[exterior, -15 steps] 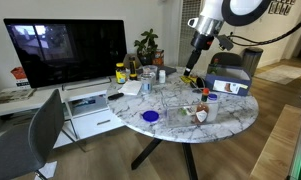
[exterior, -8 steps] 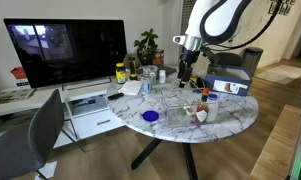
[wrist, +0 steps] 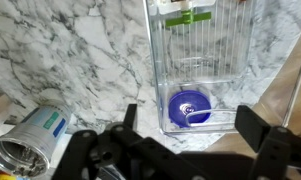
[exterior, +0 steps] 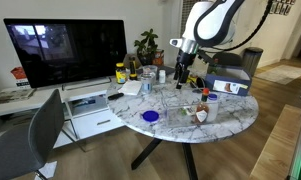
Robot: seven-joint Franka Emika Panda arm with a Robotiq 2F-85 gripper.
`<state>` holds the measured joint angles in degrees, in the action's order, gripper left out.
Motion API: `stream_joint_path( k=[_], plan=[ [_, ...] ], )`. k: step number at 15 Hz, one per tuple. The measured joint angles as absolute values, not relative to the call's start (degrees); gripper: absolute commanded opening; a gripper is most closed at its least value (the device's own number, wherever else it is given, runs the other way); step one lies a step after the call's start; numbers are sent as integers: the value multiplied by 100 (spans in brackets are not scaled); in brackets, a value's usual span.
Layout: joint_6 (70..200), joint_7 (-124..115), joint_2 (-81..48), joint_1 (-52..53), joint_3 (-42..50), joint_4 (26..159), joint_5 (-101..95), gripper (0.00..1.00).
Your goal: Move the clear container backwards.
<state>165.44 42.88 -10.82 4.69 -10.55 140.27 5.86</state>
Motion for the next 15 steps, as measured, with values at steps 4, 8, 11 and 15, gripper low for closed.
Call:
stream_joint_path(
  k=[4,8,11,15],
  plan=[
    [16544,4151,-1146,454,-1053,13925,175,100],
    [16537,3815,-1384,505,-885,13669,-814,100],
    [16499,3694,-1632,529,-828,13422,-1262,100],
    [16418,3694,-2082,530,-904,13066,-1300,100]
  ],
)
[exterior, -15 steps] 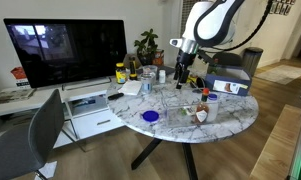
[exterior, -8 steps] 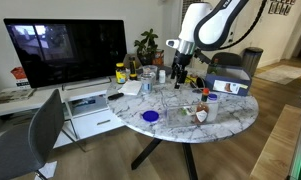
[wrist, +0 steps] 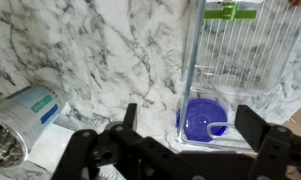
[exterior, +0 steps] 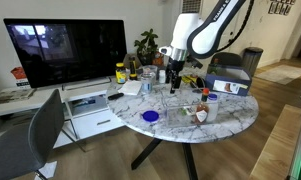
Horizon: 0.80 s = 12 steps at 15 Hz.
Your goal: Move the clear container backwards.
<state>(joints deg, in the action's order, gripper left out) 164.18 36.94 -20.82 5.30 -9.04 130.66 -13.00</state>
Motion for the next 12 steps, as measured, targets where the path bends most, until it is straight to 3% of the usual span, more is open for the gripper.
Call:
stream_joint_path(
  k=[1,2,10,12],
  plan=[
    [16393,3694,-2199,529,-919,12979,-1300,83],
    [16376,3694,-2314,530,-923,12893,-1300,73],
    [16286,3694,-2946,502,-892,12414,-1308,11],
    [16139,3694,-2986,499,-896,12353,-1308,0]
  ],
)
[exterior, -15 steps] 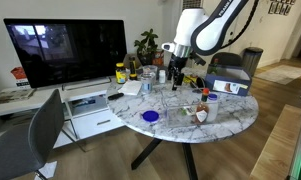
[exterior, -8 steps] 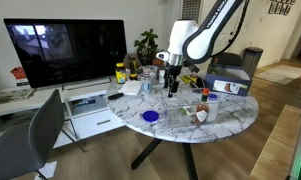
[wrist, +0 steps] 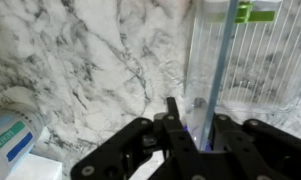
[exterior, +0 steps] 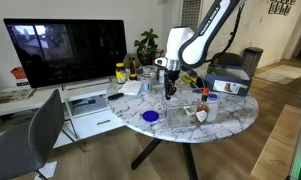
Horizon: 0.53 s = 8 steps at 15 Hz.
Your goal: Move the clear container backwards.
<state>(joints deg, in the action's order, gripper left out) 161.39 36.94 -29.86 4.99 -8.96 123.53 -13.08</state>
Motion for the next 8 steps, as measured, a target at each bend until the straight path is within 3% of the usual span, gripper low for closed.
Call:
stream_joint_path(
  k=[8],
  plan=[
    [15595,3657,-2934,311,-1099,12209,-1188,1]
  ],
)
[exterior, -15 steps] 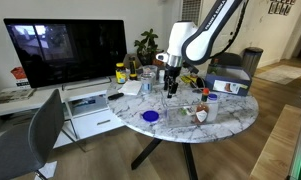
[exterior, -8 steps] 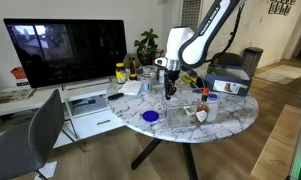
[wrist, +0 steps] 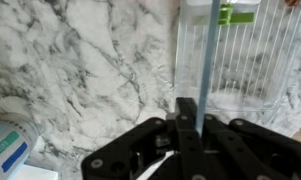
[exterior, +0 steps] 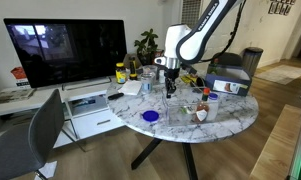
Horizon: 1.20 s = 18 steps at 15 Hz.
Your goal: Move the clear container backwards.
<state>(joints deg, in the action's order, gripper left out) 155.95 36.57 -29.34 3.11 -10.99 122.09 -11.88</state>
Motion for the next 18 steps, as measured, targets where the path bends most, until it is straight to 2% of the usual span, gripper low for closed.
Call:
stream_joint_path(
  k=[9,18],
  plan=[
    [14358,4350,-2446,-745,-1442,12000,179,1],
    [12104,3920,-2292,-842,-931,11022,958,1]
  ],
)
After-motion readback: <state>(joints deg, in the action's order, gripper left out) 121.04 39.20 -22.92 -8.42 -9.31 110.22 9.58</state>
